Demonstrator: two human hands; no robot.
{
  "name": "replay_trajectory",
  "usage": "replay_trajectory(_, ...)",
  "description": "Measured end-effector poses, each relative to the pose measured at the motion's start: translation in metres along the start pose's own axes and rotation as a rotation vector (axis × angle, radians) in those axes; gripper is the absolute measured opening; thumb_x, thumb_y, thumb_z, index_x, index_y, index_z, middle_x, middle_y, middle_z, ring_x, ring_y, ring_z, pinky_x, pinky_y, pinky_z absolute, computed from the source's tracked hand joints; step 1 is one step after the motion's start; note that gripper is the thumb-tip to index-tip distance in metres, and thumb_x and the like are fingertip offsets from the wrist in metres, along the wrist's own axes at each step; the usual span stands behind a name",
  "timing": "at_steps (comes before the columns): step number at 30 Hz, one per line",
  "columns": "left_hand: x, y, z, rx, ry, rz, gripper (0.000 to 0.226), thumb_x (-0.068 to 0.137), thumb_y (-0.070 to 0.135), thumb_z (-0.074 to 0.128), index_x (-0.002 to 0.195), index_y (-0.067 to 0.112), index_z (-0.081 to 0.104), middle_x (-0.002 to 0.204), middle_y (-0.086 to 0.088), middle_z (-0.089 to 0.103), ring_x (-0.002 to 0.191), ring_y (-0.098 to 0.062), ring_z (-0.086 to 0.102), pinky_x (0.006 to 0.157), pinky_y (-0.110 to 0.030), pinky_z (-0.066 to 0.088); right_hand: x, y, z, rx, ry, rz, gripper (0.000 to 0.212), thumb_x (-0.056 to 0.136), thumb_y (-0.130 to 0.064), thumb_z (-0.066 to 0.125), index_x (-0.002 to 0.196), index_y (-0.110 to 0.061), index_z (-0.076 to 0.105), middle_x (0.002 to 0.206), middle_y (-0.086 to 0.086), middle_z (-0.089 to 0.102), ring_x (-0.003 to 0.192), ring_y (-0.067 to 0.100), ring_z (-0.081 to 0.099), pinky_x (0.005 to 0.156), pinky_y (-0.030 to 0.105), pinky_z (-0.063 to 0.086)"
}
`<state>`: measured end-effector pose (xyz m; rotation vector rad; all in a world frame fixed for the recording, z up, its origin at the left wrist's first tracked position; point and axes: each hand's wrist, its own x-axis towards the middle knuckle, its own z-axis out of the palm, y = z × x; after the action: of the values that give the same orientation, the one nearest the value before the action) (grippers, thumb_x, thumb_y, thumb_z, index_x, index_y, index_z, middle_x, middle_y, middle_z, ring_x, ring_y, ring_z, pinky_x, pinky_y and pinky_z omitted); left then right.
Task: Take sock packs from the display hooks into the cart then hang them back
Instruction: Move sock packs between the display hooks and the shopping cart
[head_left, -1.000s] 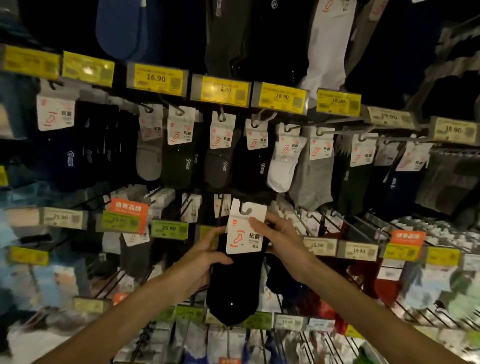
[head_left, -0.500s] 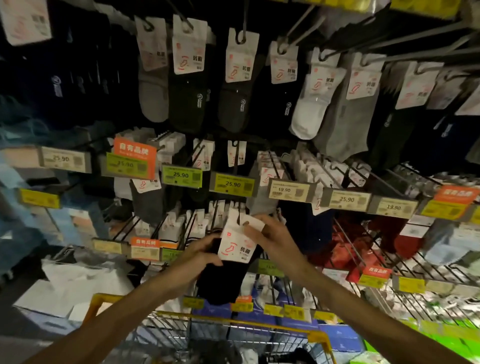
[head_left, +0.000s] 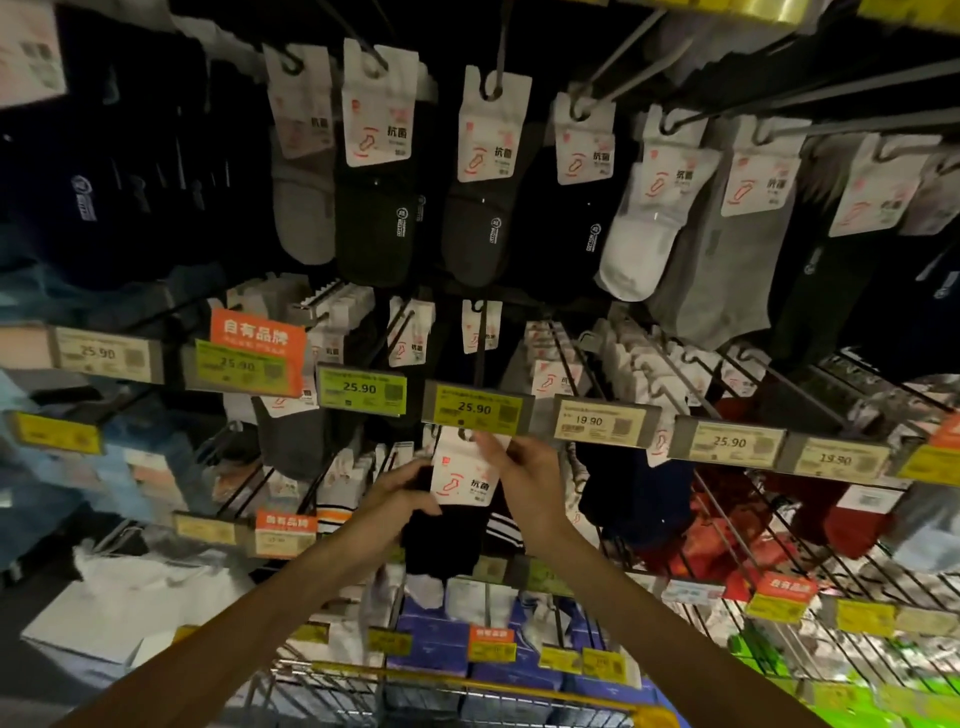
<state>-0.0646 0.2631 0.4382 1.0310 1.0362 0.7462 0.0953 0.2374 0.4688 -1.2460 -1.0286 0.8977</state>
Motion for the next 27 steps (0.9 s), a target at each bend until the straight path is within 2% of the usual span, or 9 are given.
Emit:
replay_trajectory(1,0.002,0.003,0.000,-0.014,0.006,0.008,0.055,0.077,-0.014,0.053,0.120,0.018,0.066,0.113,-0.006,0.073,0.110,-0.025,0.065,0.081,-0.033,0.052,0.003,-0.002,0.001,0.019,-0.008,0.005,0.006,0.090,-0.006,0.065,0.090,-0.004,0.071,0.083,0.000,0.076,0.076,0.008,0.069,0.065,0.021,0.053)
replay_trajectory(3,0.005,0.008,0.000,-0.041,0.006,0.031,0.055,0.074,-0.013,0.055,0.120,0.015,0.066,0.113,-0.007,0.073,0.111,-0.026,0.064,0.082,-0.033,0.051,0.008,-0.006,0.004,0.028,-0.013,0.019,0.012,0.090,0.000,0.063,0.092,-0.011,0.070,0.083,-0.012,0.074,0.076,-0.001,0.068,0.066,0.015,0.052)
replay_trajectory(7,0.010,0.012,-0.002,-0.059,0.013,0.062,0.053,0.078,-0.017,0.050,0.116,0.014,0.068,0.110,-0.008,0.074,0.112,-0.027,0.063,0.085,-0.033,0.050,0.014,-0.006,0.008,0.029,0.010,-0.010,0.013,0.090,0.002,0.062,0.098,-0.006,0.069,0.095,0.002,0.072,0.080,0.002,0.069,0.067,0.016,0.052)
replay_trajectory(11,0.011,0.012,-0.005,-0.078,0.001,0.089,0.055,0.072,-0.015,0.056,0.115,0.015,0.070,0.113,-0.010,0.073,0.117,-0.029,0.061,0.100,-0.040,0.048,0.010,-0.008,0.010,0.050,-0.006,-0.065,0.019,0.088,0.004,0.063,0.091,-0.014,0.068,0.088,-0.008,0.071,0.079,-0.001,0.069,0.065,0.014,0.052)
replay_trajectory(13,0.011,0.013,-0.006,-0.066,-0.022,0.105,0.056,0.075,-0.017,0.053,0.117,0.016,0.069,0.114,-0.009,0.073,0.116,-0.027,0.062,0.101,-0.040,0.047,0.010,-0.008,0.010,0.081,-0.007,-0.048,0.023,0.088,0.005,0.063,0.088,-0.018,0.066,0.084,-0.013,0.070,0.076,-0.003,0.069,0.064,0.014,0.053)
replay_trajectory(19,0.017,0.018,-0.003,-0.044,-0.033,0.103,0.053,0.078,-0.014,0.051,0.114,0.019,0.071,0.115,-0.008,0.072,0.117,-0.029,0.061,0.100,-0.046,0.048,0.017,-0.004,0.013,0.088,0.040,0.003,0.016,0.091,0.004,0.058,0.090,-0.012,0.061,0.085,-0.005,0.069,0.075,0.003,0.069,0.064,0.019,0.055)
replay_trajectory(22,0.021,0.019,-0.002,-0.055,-0.044,0.085,0.042,0.085,-0.005,0.055,0.113,0.022,0.072,0.116,-0.007,0.072,0.116,-0.027,0.062,0.101,-0.047,0.047,0.022,-0.002,0.011,0.112,-0.025,-0.037,0.021,0.095,0.006,0.050,0.085,-0.009,0.060,0.080,-0.002,0.068,0.073,0.001,0.067,0.063,0.018,0.052)
replay_trajectory(25,0.027,0.021,-0.001,-0.054,-0.040,0.056,0.030,0.091,0.008,0.060,0.116,0.022,0.069,0.114,-0.004,0.073,0.113,-0.023,0.064,0.099,-0.044,0.048,0.035,0.000,0.009,0.064,-0.050,-0.018,0.024,0.096,0.007,0.049,0.086,-0.012,0.061,0.073,-0.013,0.068,0.071,-0.005,0.065,0.066,0.014,0.050)
replay_trajectory(27,0.037,0.022,-0.002,-0.026,-0.009,0.046,0.023,0.091,0.020,0.064,0.114,0.023,0.070,0.110,0.001,0.074,0.114,-0.022,0.063,0.098,-0.041,0.047,0.046,0.004,0.007,0.001,-0.041,-0.011,0.033,0.096,0.011,0.046,0.077,-0.015,0.053,0.065,-0.012,0.062,0.063,-0.005,0.060,0.061,0.008,0.046)
